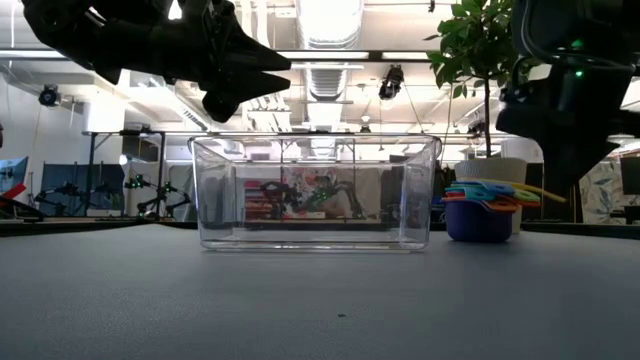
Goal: Nest measuring cups in basket
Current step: Stack the yellow measuring cup on top of the blue measuring cup
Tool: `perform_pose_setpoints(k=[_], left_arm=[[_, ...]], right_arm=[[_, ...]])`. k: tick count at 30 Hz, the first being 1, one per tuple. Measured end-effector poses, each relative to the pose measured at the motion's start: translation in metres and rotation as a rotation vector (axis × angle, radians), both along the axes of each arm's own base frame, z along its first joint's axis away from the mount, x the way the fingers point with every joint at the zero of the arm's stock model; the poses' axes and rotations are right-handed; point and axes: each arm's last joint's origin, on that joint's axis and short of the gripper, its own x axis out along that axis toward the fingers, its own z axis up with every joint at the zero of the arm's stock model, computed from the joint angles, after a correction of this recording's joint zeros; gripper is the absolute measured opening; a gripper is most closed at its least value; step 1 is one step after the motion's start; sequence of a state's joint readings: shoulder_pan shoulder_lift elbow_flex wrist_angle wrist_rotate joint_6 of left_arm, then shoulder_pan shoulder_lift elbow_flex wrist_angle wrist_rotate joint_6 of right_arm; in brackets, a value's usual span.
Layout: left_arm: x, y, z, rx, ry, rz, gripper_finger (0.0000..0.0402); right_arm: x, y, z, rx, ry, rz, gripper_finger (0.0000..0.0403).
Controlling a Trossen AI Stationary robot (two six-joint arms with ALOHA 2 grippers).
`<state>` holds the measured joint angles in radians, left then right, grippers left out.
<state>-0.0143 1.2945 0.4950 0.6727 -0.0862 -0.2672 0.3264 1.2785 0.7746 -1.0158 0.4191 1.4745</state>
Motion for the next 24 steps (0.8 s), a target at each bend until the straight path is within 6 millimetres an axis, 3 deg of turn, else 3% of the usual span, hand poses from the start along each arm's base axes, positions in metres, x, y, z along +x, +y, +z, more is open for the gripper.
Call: perform_pose_setpoints(k=[13, 24], left_arm=[[0.000, 0.000, 0.000, 0.000, 0.000, 0.000, 0.0152], [0.000, 0.000, 0.000, 0.000, 0.000, 0.000, 0.0152]], right_arm=[[0.018, 0.005, 0.002, 0.013, -0.144, 0.120, 0.0011], [0.020, 0.006, 0.006, 0.019, -0.186, 0.122, 0.0011]])
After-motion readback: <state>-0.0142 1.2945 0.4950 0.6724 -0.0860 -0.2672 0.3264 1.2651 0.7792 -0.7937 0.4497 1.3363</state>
